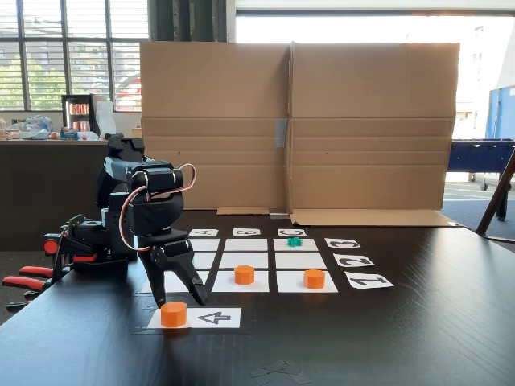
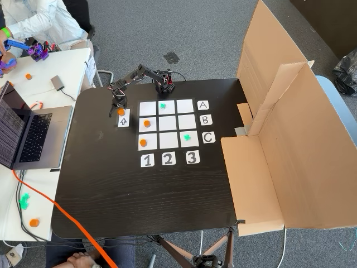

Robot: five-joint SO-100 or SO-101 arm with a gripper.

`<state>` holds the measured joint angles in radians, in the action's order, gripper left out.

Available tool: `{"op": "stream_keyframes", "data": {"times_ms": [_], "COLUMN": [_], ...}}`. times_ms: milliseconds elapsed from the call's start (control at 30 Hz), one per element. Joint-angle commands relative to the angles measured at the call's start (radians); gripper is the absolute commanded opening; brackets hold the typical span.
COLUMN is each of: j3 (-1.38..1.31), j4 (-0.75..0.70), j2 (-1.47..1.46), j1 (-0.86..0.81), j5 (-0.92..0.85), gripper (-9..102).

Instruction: Pick up the round, orange token and place it in the grid on square B2.

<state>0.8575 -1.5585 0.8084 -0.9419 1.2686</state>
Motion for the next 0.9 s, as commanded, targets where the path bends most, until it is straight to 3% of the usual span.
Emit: {"op": "stream_keyframes", "data": {"times_ms": [0,200,333,867], "j3": [-0.057,-0.075,-0.098,-0.127], "j4": [-0.009,-0.009,-0.008,-0.008], "j2": [-0.005,-0.023,-0.041,0.092], "j1": [0.014,0.018,0.026,-0.032], "j5": [-0.002,-0.008,-0.032,-0.028], "gripper": [56,39,0,-1]}}
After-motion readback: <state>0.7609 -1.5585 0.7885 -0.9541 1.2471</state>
